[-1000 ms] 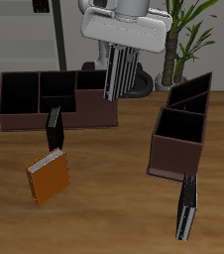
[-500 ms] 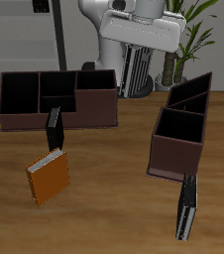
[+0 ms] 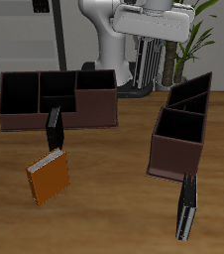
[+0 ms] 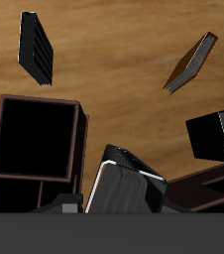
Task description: Place the right striped book into the left desk caddy's back compartment
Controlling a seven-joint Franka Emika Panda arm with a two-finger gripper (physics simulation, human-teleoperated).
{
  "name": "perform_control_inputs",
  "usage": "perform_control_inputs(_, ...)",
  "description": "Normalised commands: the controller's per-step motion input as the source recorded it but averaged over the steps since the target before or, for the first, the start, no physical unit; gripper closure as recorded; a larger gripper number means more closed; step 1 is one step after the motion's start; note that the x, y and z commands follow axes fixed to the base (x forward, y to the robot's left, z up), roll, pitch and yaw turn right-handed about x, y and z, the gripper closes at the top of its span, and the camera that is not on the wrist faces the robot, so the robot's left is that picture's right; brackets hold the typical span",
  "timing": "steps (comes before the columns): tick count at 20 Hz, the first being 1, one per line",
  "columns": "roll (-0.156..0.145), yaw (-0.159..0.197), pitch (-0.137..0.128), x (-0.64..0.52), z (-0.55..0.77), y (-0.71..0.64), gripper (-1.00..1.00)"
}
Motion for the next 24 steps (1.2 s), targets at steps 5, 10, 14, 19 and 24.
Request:
perform_control_inputs(5, 0.017, -0.001, -0.001, -0.3, -0.09, 0.13, 1.0)
perform_control_inputs(10, 0.02, 0.013, 0.037, -0.22, -0.17, 0.21, 1.0)
perform_control_inputs(14, 0.022, 0.006, -0.002, -0.28, -0.02, 0.3, 1.0)
perform_control_inputs(19, 0.048, 0.007, -0.004, -0.21, 0.0, 0.37, 1.0)
perform_control_inputs(24, 0.054, 0.01, -0.013, 0.03, 0.05, 0.47, 1.0)
